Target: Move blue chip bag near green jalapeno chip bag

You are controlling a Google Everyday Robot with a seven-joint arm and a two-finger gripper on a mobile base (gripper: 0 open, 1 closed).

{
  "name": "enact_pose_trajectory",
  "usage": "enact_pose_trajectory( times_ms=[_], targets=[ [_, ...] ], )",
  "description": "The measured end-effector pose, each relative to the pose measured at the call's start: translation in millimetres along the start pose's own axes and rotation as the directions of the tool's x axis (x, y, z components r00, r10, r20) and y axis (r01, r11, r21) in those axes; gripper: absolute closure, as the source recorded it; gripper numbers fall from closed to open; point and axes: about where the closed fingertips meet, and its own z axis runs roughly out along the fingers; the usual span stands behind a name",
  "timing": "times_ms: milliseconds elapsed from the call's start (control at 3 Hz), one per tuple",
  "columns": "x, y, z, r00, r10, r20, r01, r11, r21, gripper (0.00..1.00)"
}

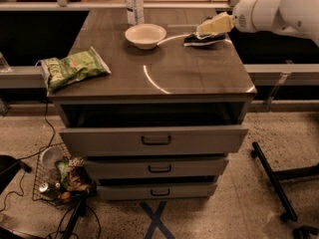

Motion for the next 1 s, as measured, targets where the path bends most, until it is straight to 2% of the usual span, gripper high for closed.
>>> enact_pose_trajectory(
  times_ms=[333,1000],
  targets=[
    [9,-12,44,0.998,0.060,0.022,-0.059,0.9977,-0.032,0.00],
    [46,-37,97,0.986,0.164,0.011,-0.163,0.9851,-0.054,0.00]
  ],
)
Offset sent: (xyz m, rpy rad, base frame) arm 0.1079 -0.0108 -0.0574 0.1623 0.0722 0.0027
